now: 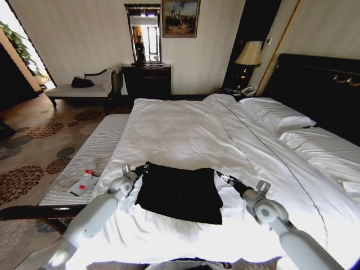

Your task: Fold the clothes on the bed.

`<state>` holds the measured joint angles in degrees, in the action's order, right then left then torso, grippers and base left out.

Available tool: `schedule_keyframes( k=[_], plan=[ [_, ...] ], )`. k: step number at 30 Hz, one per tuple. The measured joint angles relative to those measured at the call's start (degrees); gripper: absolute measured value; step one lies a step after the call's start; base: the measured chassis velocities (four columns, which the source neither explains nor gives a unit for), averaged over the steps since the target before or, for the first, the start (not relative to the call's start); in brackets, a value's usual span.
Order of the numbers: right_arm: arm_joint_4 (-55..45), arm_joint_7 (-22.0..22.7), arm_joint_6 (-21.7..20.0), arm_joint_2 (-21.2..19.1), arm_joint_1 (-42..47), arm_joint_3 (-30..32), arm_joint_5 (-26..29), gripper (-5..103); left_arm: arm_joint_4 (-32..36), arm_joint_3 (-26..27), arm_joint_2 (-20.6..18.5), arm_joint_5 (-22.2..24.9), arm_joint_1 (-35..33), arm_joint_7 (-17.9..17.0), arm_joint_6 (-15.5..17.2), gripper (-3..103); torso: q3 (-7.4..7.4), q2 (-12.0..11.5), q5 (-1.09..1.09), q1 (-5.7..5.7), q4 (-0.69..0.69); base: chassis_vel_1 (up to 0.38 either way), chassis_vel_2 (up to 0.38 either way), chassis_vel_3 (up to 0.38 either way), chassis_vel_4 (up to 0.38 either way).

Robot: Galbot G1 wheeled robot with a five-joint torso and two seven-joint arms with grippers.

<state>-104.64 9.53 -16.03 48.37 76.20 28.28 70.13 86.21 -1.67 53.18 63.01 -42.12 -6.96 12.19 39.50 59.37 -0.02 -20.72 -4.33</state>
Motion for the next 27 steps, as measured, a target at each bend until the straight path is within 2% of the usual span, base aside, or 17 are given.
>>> schedule_keyframes(
  k=[10,15,19,27],
  plan=[
    [4.7,-0.9,-1.5,2.5,-7.7,-4.0,3.5,100,3.1,-0.5,-2.3,1.9,-0.1,-1.6,0.0,2,0.00,0.0,-0.01,0.00,-0.01,0.000,0.000,0.000,0.000],
    [7.8,-0.7,-1.8,3.8,-12.5,-7.5,3.8,100,3.7,-0.8,-2.8,2.1,-0.2,-2.1,0.1,2,0.00,0.0,-0.03,0.00,0.04,0.000,0.000,0.000,0.000],
    [11.2,-0.5,-2.2,4.7,-15.1,-10.2,3.9,100,3.8,-1.1,-3.2,2.4,-0.1,-2.2,0.2,2,0.00,0.0,-0.02,0.00,-0.02,0.000,0.000,0.000,0.000],
    [15.9,-0.6,-2.4,6.2,-18.2,-13.0,3.6,100,3.7,-1.7,-2.7,2.4,0.2,-2.2,0.2,2,0.00,0.0,-0.02,0.00,0.00,0.000,0.000,0.000,0.000]
  ],
)
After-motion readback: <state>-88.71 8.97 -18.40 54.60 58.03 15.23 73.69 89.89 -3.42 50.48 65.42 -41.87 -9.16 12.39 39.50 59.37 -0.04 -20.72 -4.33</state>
